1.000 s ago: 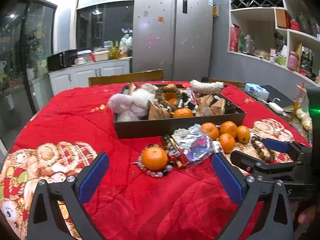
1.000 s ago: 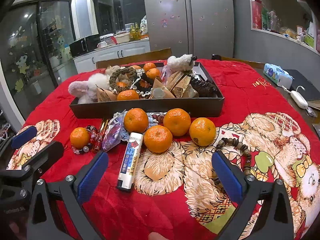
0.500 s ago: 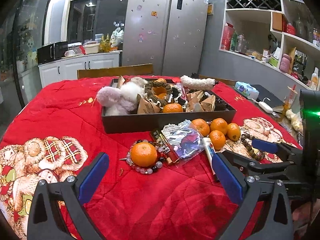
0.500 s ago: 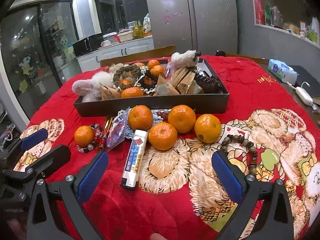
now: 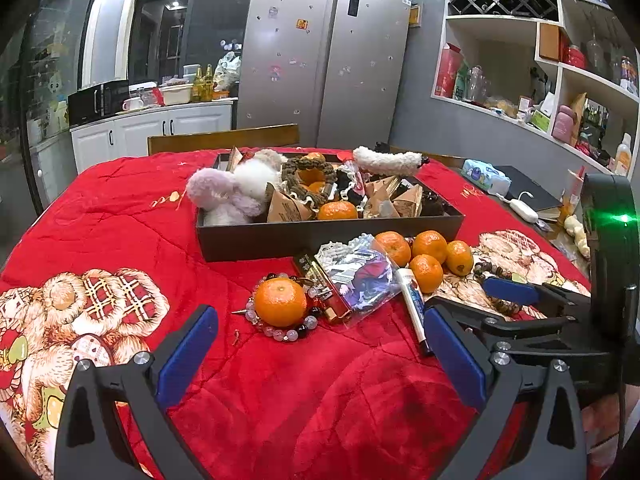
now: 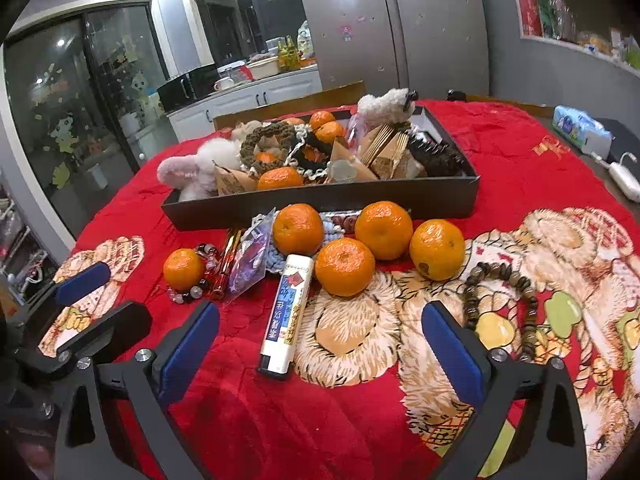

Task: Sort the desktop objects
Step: 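Move left tool to the orange on the bead bracelet while right tool approaches the white tube, then close left tool on the orange while right tool grasps the white tube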

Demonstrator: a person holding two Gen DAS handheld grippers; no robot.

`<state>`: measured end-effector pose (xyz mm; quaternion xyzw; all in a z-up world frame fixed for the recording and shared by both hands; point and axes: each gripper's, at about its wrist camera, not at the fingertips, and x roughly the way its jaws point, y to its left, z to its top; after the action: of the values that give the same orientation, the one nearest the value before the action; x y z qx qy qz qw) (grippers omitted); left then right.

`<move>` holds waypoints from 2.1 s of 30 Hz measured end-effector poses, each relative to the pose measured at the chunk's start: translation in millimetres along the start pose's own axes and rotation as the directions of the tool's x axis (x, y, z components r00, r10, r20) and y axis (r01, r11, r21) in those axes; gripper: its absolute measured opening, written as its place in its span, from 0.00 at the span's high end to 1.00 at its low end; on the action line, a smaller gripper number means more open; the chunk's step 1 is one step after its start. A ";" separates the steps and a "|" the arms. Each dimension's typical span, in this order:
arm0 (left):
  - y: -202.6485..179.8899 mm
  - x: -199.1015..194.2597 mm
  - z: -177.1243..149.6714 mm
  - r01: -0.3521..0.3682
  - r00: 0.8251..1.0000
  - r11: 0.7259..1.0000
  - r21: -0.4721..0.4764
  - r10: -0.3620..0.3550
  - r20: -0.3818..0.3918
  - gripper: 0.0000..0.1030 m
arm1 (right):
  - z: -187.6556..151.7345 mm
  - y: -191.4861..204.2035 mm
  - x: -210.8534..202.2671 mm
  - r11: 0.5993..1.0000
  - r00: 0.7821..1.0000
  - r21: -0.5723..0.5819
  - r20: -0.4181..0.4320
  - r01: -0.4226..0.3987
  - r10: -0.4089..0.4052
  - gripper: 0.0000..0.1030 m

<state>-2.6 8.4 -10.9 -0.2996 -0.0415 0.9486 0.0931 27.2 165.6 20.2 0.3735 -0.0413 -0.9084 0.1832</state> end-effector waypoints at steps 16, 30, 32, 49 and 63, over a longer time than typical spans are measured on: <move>6.3 23.3 1.2 0.072 0.992 0.997 -0.040 -0.076 -0.105 0.00 | 3.3 -8.3 15.6 0.991 0.992 0.066 -0.056 -0.114 0.117 0.15; 4.8 56.4 18.1 0.056 0.986 0.998 0.018 -0.052 -0.157 0.05 | 6.3 -12.0 25.9 0.996 0.995 0.082 -0.087 -0.033 0.040 0.40; 10.8 63.3 18.4 0.044 0.982 0.999 -0.010 -0.045 -0.184 0.12 | 6.5 -11.7 26.1 0.996 0.995 0.078 -0.088 -0.031 0.038 0.40; 9.3 69.5 16.7 -0.018 0.977 1.000 0.001 0.018 -0.210 0.49 | 3.9 0.7 27.0 0.998 0.991 0.005 -0.118 -0.065 0.065 0.55; 13.3 55.3 15.4 -0.046 0.985 0.999 -0.006 0.045 -0.164 0.68 | 1.4 3.0 25.7 0.994 0.985 -0.005 -0.134 -0.108 0.106 0.75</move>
<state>-57.9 6.1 -31.1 -0.3779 -0.0316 0.9224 0.0730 10.4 153.3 4.8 0.4296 -0.0435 -0.8704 0.2364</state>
